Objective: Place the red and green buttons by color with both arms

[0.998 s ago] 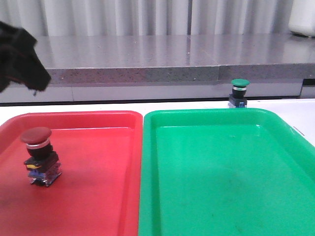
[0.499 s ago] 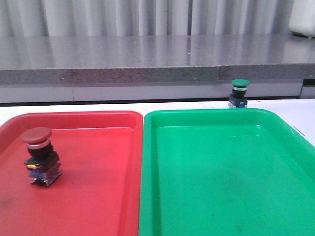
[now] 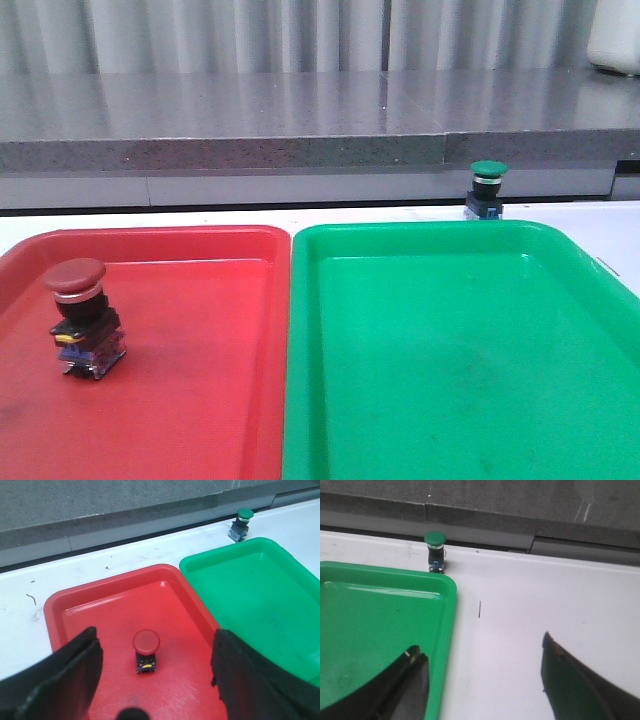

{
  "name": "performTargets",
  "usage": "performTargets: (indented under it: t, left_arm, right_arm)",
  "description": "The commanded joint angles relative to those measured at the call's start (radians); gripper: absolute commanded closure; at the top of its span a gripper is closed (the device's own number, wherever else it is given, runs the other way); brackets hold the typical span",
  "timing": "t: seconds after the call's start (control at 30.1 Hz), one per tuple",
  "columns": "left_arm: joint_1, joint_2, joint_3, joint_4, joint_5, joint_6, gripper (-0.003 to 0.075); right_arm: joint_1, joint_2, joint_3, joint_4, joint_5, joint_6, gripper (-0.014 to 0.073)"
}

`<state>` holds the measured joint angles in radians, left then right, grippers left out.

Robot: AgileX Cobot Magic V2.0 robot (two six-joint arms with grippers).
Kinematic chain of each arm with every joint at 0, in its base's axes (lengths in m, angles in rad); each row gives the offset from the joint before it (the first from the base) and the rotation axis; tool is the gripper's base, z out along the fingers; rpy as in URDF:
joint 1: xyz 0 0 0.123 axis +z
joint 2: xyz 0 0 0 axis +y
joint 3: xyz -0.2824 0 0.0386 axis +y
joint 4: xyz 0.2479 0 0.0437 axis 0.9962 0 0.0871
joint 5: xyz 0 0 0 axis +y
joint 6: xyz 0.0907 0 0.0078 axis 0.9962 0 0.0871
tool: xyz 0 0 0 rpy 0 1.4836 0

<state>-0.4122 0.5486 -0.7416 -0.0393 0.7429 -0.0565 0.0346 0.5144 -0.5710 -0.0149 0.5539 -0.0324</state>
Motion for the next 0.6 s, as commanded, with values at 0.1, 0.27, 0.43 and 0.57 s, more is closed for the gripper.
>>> performTargets:
  t: [0.1, 0.27, 0.43, 0.57]
  left_arm:
    - [-0.008, 0.004, -0.029, -0.006, -0.067, -0.003, 0.0258]
    - [-0.008, 0.004, -0.029, -0.006, -0.067, -0.003, 0.0258]
    - [-0.008, 0.004, -0.029, -0.006, -0.067, -0.003, 0.0258]
    - [-0.008, 0.004, -0.029, -0.006, -0.067, -0.003, 0.0258]
  right_arm:
    - [0.027, 0.111, -0.072, 0.015, -0.086, -0.010, 0.0076]
    - [0.068, 0.229, -0.152, 0.032, -0.054, -0.010, 0.0011]
    - [0.089, 0.390, -0.247, 0.062, -0.049, -0.010, 0.0009]
    - [0.089, 0.524, -0.318, 0.085, -0.072, -0.010, 0.0009]
